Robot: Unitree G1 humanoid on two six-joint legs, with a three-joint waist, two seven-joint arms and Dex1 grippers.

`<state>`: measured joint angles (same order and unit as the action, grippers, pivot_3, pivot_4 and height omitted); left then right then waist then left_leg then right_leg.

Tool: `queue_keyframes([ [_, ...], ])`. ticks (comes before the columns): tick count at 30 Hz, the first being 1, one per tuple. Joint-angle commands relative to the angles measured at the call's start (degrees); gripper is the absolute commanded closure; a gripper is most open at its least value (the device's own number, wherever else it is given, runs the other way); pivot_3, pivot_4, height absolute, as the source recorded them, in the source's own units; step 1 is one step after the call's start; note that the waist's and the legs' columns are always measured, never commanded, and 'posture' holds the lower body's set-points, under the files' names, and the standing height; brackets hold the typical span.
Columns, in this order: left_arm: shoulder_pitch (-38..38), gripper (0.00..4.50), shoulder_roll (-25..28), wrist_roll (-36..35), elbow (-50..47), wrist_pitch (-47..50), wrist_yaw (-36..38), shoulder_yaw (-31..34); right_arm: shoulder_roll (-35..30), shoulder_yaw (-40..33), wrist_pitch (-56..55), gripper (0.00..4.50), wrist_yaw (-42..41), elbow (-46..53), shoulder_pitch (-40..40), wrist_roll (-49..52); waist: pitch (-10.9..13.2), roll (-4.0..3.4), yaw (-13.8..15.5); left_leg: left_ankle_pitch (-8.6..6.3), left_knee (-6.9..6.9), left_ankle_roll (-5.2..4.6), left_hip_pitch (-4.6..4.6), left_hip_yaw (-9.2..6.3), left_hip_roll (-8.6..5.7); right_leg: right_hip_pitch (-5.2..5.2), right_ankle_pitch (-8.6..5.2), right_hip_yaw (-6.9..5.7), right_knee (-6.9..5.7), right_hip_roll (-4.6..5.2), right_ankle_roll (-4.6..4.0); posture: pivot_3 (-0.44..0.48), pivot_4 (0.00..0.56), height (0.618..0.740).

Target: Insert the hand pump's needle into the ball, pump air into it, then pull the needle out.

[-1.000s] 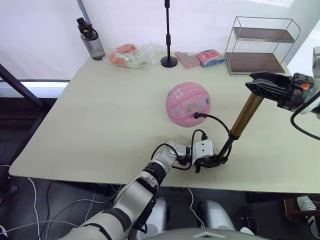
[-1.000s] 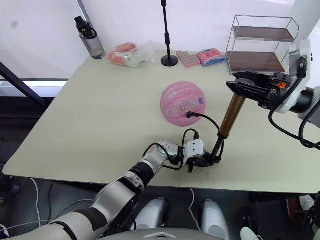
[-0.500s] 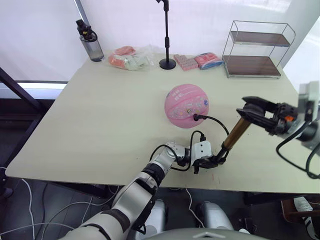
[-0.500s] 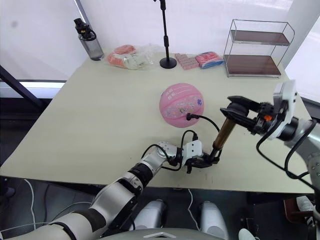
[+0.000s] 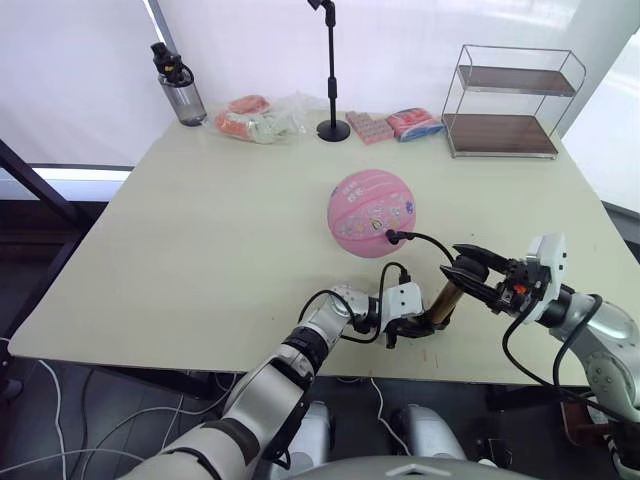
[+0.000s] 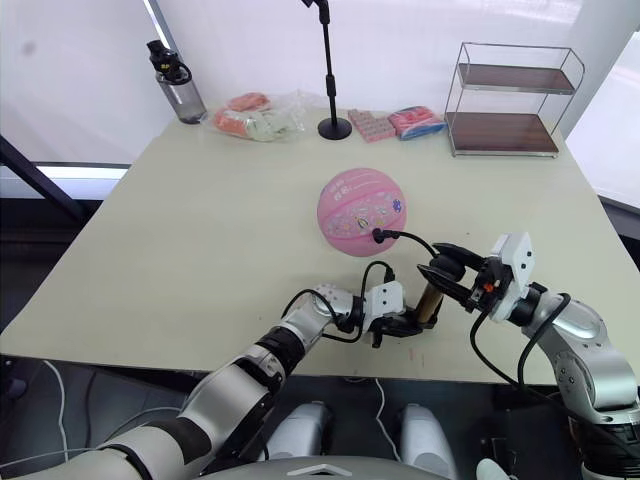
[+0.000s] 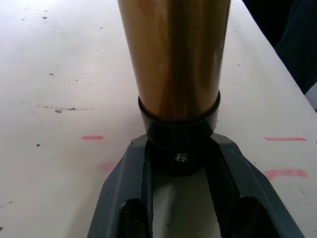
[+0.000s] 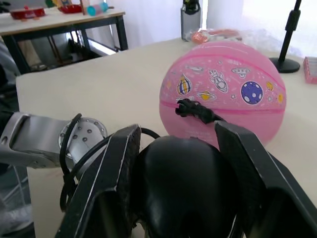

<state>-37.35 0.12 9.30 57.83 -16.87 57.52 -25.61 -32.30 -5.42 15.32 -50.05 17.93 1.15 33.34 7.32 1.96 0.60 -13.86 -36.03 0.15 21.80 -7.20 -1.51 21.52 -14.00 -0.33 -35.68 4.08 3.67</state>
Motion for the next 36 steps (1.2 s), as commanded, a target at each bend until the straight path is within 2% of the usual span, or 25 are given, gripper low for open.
queue_keyframes([
  [1,4.51,3.47,3.08,5.92,9.32,5.61,-0.04,-3.72,0.02,3.52,1.24,2.58,-0.85,-3.66,3.12,-3.06,-0.06,0.11,0.0,0.0,0.0,0.0,-0.01,-0.02,0.03,-0.01,0.0,-0.02,0.0,-0.02,0.0,0.0,0.15,0.731],
  [11,4.49,3.47,3.05,5.96,9.39,5.42,0.05,-3.72,-3.71,-4.9,7.7,2.58,-0.58,3.77,-3.23,8.37,0.08,0.04,0.13,-0.01,-0.01,0.01,0.03,-0.01,0.01,0.0,-0.01,0.0,0.0,0.02,-0.02,0.0,0.15,0.731],
  [17,4.47,3.47,3.06,6.01,9.45,5.26,0.2,-3.8,-8.09,-11.02,14.32,2.58,0.44,6.77,-9.7,17.03,0.44,-0.51,0.2,0.01,-0.02,-0.02,0.1,-0.01,-0.11,0.04,0.0,-0.03,0.0,0.08,0.0,0.0,0.15,0.731],
  [29,4.22,3.47,3.09,6.12,9.66,5.1,-0.08,-3.85,-18.66,-21.23,25.92,2.58,2.73,2.12,-23.75,31.16,0.69,-0.41,0.19,0.03,-0.06,-0.04,0.13,0.03,-0.16,0.04,0.01,-0.02,0.0,0.15,0.01,0.0,0.15,0.731],
  [36,4.32,3.47,2.84,6.14,9.69,4.96,-0.19,-3.9,-19.55,-21.19,27.13,2.58,2.83,1.5,-25.33,31.25,0.8,-0.51,0.21,0.09,-0.06,-0.16,0.2,0.05,-0.19,0.06,0.01,-0.01,0.0,0.18,0.02,0.0,0.15,0.731],
])
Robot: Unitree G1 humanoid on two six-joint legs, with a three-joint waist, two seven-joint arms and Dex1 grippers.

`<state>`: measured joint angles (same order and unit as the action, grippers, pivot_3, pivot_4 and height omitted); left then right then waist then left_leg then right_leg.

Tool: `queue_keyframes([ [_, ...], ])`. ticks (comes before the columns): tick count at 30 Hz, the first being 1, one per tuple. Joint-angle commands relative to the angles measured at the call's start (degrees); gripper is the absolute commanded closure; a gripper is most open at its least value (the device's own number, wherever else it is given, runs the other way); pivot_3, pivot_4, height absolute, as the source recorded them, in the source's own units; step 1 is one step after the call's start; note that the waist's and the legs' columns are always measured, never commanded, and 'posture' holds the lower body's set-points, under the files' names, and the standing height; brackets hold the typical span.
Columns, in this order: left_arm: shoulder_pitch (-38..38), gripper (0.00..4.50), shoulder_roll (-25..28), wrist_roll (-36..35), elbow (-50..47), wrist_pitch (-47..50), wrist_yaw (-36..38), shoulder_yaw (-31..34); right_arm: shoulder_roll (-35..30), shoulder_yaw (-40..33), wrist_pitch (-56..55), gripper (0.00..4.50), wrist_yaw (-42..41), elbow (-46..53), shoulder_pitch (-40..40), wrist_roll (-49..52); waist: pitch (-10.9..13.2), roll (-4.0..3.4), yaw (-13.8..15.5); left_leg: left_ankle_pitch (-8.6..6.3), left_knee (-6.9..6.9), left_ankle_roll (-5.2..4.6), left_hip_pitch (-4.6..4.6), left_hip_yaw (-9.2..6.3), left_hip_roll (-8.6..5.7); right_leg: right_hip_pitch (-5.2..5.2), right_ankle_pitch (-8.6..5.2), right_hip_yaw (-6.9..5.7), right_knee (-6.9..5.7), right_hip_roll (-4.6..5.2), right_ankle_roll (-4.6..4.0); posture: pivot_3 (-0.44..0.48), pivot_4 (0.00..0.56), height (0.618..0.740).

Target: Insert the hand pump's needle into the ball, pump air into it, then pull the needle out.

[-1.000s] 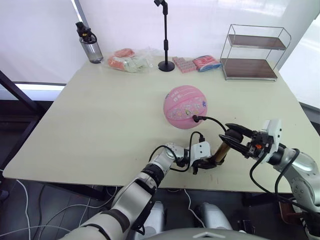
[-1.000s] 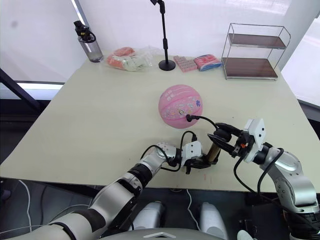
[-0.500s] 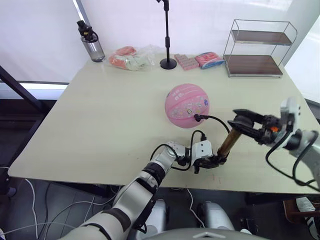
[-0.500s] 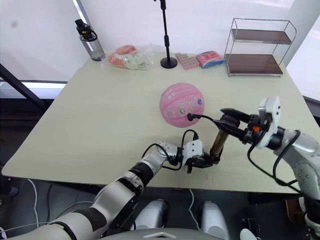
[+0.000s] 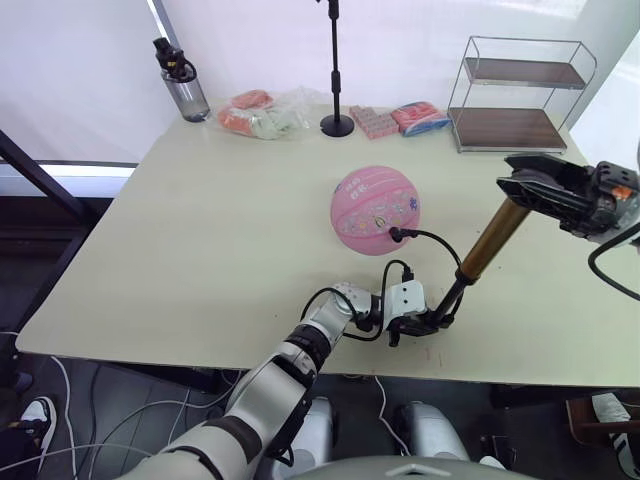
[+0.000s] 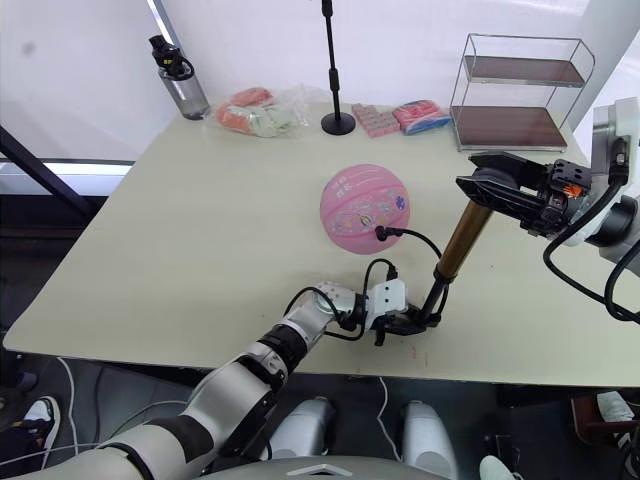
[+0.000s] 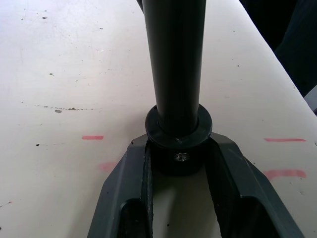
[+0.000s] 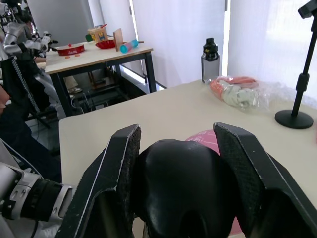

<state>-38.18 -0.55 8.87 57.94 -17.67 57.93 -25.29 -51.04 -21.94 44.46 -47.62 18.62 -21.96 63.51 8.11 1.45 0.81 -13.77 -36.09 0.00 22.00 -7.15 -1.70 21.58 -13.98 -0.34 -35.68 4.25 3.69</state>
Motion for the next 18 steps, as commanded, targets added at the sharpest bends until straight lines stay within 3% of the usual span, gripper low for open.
queue_keyframes([
  [1,5.17,3.47,3.43,6.53,9.59,5.77,-0.64,-4.18,-0.44,-3.94,-2.57,2.58,0.02,1.1,-1.25,-0.32,0.01,0.0,0.0,0.05,0.0,-0.08,0.01,0.0,0.0,0.01,0.0,0.0,0.0,0.0,0.01,0.0,0.15,0.731],
  [8,4.88,3.47,3.42,6.5,9.85,5.76,-0.89,-4.1,2.65,3.01,-9.16,2.58,-3.88,3.09,8.11,-11.07,-0.1,0.17,-0.02,0.05,0.0,-0.09,-0.04,0.02,0.01,-0.01,0.01,-0.05,0.0,-0.03,0.02,0.0,0.15,0.731],
  [18,5.06,3.47,3.9,6.42,9.58,5.29,-0.97,-4.08,13.55,16.91,-25.08,2.58,-5.03,-7.44,19.78,-29.4,-0.81,0.71,-0.18,-0.1,0.03,0.16,-0.19,-0.07,0.13,-0.08,-0.02,0.0,0.0,-0.12,-0.02,0.0,0.15,0.731],
])
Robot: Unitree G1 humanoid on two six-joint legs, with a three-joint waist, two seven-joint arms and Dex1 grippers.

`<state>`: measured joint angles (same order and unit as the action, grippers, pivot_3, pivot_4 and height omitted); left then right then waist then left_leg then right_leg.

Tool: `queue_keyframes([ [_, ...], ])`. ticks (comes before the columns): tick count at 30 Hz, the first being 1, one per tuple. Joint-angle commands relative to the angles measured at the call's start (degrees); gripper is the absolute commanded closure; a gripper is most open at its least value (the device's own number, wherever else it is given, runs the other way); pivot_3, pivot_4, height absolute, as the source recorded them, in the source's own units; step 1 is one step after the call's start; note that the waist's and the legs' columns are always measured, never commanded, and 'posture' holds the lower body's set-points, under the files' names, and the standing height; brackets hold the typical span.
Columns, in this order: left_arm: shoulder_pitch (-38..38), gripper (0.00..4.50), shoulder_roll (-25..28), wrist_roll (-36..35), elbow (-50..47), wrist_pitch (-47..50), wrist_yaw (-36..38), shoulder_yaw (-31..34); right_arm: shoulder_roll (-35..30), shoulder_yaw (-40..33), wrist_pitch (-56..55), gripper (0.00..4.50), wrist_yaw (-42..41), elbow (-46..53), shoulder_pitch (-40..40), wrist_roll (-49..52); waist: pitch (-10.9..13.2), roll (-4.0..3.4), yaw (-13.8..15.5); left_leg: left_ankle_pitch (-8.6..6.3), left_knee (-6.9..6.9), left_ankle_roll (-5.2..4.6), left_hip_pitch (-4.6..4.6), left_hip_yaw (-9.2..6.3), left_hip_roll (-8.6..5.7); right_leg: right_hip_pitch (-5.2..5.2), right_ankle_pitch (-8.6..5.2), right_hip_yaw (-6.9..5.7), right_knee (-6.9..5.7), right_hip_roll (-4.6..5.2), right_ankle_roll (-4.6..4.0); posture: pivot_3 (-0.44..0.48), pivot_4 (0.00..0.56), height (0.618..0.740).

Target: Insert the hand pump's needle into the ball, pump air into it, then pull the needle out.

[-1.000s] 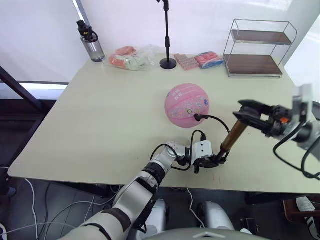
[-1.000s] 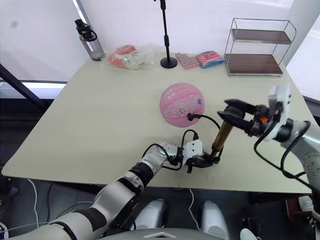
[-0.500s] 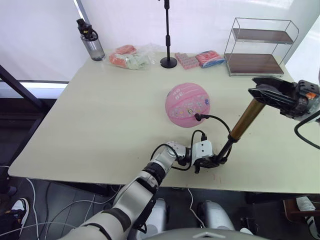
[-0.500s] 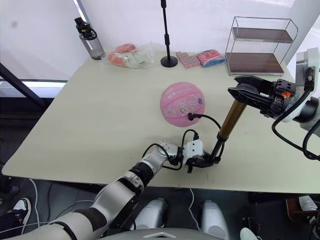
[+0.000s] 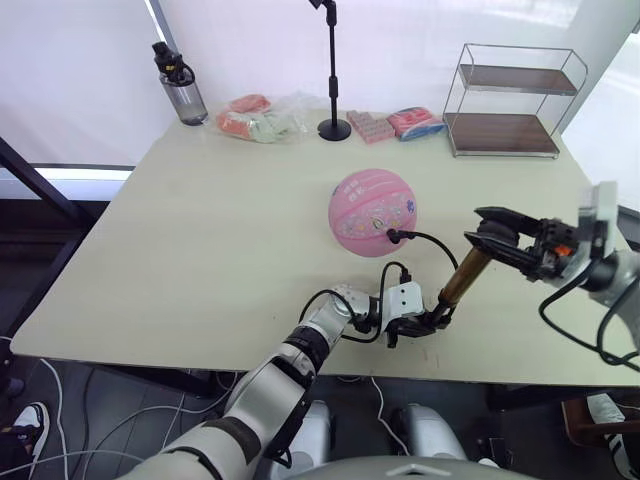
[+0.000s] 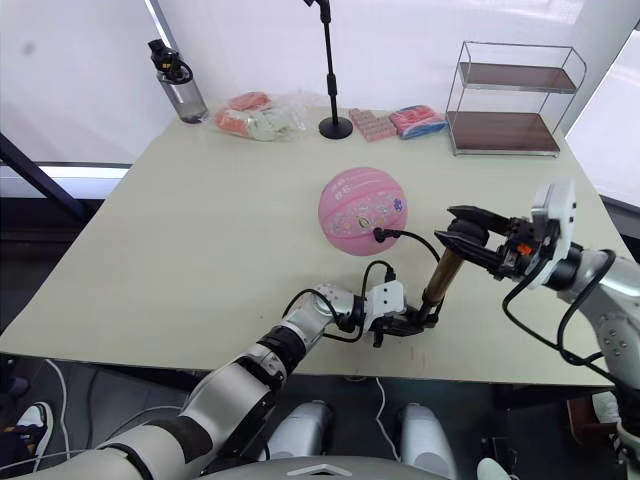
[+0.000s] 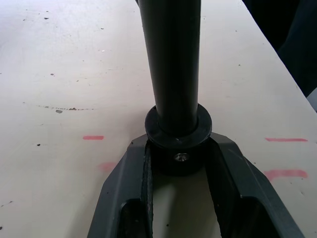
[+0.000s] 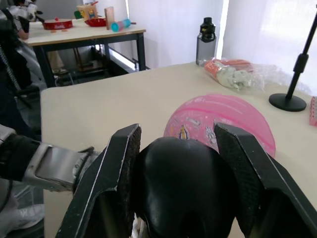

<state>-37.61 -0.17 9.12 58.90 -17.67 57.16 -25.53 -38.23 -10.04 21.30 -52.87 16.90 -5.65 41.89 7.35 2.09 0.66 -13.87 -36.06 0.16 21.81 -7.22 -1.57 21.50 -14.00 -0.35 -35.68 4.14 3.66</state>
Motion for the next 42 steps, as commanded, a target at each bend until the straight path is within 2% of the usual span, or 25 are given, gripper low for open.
queue_keyframes([
  [1,4.51,3.47,3.59,6.19,8.61,5.23,-0.2,-3.82,1.79,6.02,-3.21,2.58,0.41,-6.97,4.21,-9.14,-0.05,0.07,-0.08,0.0,0.0,0.0,-0.01,0.02,0.03,0.0,0.0,0.01,0.0,-0.02,0.0,0.0,0.15,0.731],
  [6,4.6,3.47,3.75,6.25,8.55,4.73,-0.78,-3.69,4.11,9.7,-8.23,2.58,0.43,-10.36,6.7,-14.09,-0.17,0.13,-0.12,-0.01,0.0,0.01,-0.05,0.04,0.05,-0.02,0.0,0.03,0.0,-0.02,0.0,0.0,0.15,0.731],
  [11,4.6,3.47,3.93,5.86,8.39,4.14,-1.05,-3.23,4.69,6.14,-7.45,2.58,0.55,-6.19,4.91,-9.35,-0.24,0.18,-0.16,-0.01,0.01,0.02,-0.07,0.05,0.14,-0.03,0.0,0.04,0.0,-0.03,-0.01,0.0,0.15,0.731],
  [16,4.65,3.47,4.04,6.06,8.54,3.64,-1.09,-3.39,0.58,0.05,-1.47,2.58,0.34,0.94,1.53,-1.54,0.02,-0.05,-0.03,-0.01,0.0,0.01,-0.02,0.08,0.11,0.0,0.0,0.03,0.0,0.0,-0.01,0.0,0.15,0.731],
  [20,4.48,3.47,3.98,6.23,8.99,3.13,-1.18,-3.47,-3.25,-4.84,4.83,2.58,1.65,4.54,-2.12,5.36,0.46,-0.59,0.13,0.0,-0.01,0.0,0.09,0.1,-0.03,0.06,0.01,0.04,0.0,0.06,0.01,0.0,0.15,0.731],
  [26,4.26,3.47,4.01,6.34,9.42,2.57,-1.31,-3.61,-10.58,-12.87,13.21,2.58,2.87,4.62,-10.67,15.12,0.88,-0.71,0.1,0.01,-0.11,-0.02,0.14,0.13,-0.08,0.06,0.02,0.02,0.0,0.08,0.03,0.0,0.15,0.731],
  [30,4.36,3.47,3.77,6.33,9.44,2.54,-1.42,-3.65,-13.1,-15.96,17.09,2.58,4.34,2.64,-15.62,20.34,0.98,-0.56,0.11,0.01,-0.13,-0.02,0.14,0.09,-0.08,0.07,0.02,-0.03,0.0,0.09,0.03,0.0,0.15,0.731],
  [38,3.59,3.47,3.57,5.8,9.85,2.92,-1.96,-2.92,-15.94,-16.91,20.17,2.58,4.65,0.06,-21.44,21.07,1.2,-0.83,0.16,0.05,-0.15,-0.08,0.27,0.13,-0.15,0.13,0.03,0.0,0.0,0.19,0.05,0.0,0.15,0.731],
  [42,3.22,3.47,3.6,5.5,9.95,3.48,-1.42,-2.69,-15.05,-15.62,19.33,2.58,3.69,1.02,-19.39,18.42,1.28,-0.86,0.15,0.16,-0.17,-0.26,0.32,0.16,-0.19,0.17,0.06,0.0,0.0,0.22,0.09,0.0,0.15,0.731],
])
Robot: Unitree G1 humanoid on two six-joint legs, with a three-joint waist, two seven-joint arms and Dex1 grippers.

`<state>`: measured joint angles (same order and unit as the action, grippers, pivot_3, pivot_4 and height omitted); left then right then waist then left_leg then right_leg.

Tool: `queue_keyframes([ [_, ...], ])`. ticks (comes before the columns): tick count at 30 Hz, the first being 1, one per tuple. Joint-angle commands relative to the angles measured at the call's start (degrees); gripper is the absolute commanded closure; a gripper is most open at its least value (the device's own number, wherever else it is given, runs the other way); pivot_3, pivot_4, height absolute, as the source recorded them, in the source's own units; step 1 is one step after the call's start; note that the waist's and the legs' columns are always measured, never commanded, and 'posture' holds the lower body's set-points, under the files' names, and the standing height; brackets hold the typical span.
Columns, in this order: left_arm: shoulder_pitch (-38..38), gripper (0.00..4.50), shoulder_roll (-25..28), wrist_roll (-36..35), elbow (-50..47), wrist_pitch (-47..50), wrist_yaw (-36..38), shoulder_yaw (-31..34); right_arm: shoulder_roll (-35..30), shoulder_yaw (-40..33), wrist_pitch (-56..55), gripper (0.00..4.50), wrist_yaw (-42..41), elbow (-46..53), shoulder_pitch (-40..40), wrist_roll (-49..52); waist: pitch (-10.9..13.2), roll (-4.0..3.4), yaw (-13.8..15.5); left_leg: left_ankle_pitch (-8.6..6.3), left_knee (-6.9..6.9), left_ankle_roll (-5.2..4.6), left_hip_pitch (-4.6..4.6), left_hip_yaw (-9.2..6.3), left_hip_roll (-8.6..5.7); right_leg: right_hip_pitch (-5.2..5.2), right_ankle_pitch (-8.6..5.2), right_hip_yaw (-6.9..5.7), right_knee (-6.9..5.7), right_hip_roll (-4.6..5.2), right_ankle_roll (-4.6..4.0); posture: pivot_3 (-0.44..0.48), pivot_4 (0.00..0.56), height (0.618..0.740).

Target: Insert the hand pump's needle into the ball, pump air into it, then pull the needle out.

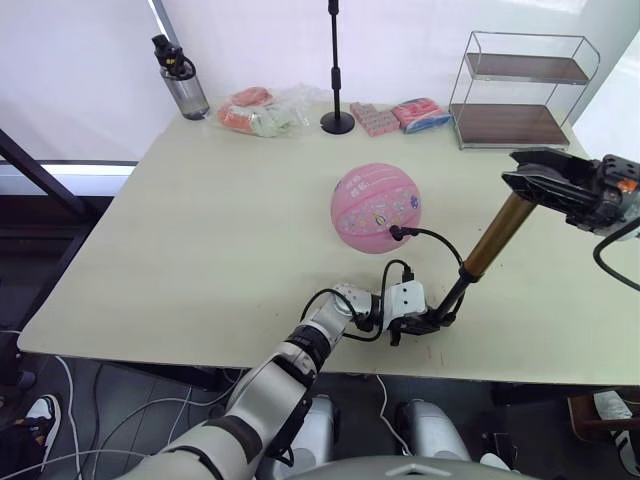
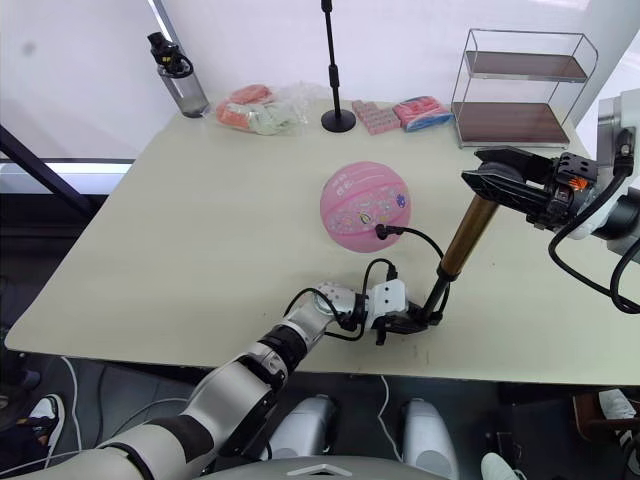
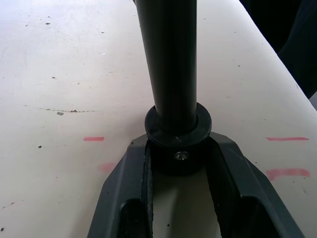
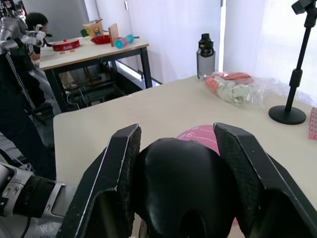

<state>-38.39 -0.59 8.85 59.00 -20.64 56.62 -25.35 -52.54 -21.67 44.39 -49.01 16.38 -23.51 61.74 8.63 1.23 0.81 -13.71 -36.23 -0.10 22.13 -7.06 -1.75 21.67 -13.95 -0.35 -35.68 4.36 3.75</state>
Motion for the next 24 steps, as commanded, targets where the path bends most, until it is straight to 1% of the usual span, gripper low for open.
queue_keyframes([
  [1,3.88,3.47,4.0,5.7,9.9,6.56,-0.74,-2.82,-0.58,-3.29,-4.49,2.58,-0.87,1.9,-0.47,-2.84,0.0,0.01,0.0,0.0,0.0,0.0,0.0,0.0,0.0,0.0,0.0,0.0,0.0,0.0,0.0,0.0,0.15,0.731],
  [7,3.55,3.47,3.74,4.95,9.82,6.8,-0.18,-2.14,4.81,2.18,-10.01,2.58,-2.22,2.87,8.67,-10.5,-0.19,0.31,-0.06,-0.01,0.0,0.02,-0.07,0.0,0.05,-0.04,0.1,-0.1,0.0,-0.07,0.18,0.0,0.15,0.731],
  [10,3.43,3.47,3.46,4.34,9.79,7.41,0.29,-1.51,7.74,6.24,-13.39,2.58,-3.72,2.15,13.46,-14.55,-0.43,0.49,-0.14,-0.13,0.0,0.21,-0.16,-0.07,0.07,-0.1,0.08,-0.06,0.0,-0.07,0.14,0.0,0.15,0.731],
  [11,3.34,3.47,3.31,3.88,9.71,7.93,0.34,-1.0,8.77,7.76,-14.92,2.58,-3.98,1.54,14.69,-16.41,-0.49,0.56,-0.19,-0.14,0.01,0.24,-0.19,-0.08,0.08,-0.12,-0.01,-0.06,0.0,-0.09,-0.02,0.0,0.15,0.731],
  [13,3.36,3.47,3.02,2.89,9.42,8.47,1.19,-0.05,10.66,9.83,-17.12,2.58,-3.97,0.03,16.04,-18.75,-0.58,0.61,-0.28,-0.15,0.01,0.25,-0.22,-0.09,0.11,-0.14,-0.02,-0.04,0.0,-0.11,-0.03,0.0,0.15,0.731],
  [18,3.17,3.47,3.24,3.38,9.01,8.11,0.94,0.12,14.35,15.55,-22.9,2.58,-5.23,-4.49,19.68,-25.43,-0.73,0.73,-0.34,-0.15,0.03,0.25,-0.25,-0.1,0.17,-0.15,-0.02,-0.03,0.0,-0.17,-0.04,0.0,0.15,0.731],
  [24,3.1,3.47,3.19,3.32,8.94,8.39,1.31,0.56,17.88,18.99,-28.13,2.58,-5.12,-9.3,21.32,-30.51,-0.84,0.81,-0.46,-0.15,0.04,0.26,-0.3,-0.08,0.25,-0.15,-0.02,-0.02,-0.03,-0.24,-0.04,0.0,0.15,0.731],
])
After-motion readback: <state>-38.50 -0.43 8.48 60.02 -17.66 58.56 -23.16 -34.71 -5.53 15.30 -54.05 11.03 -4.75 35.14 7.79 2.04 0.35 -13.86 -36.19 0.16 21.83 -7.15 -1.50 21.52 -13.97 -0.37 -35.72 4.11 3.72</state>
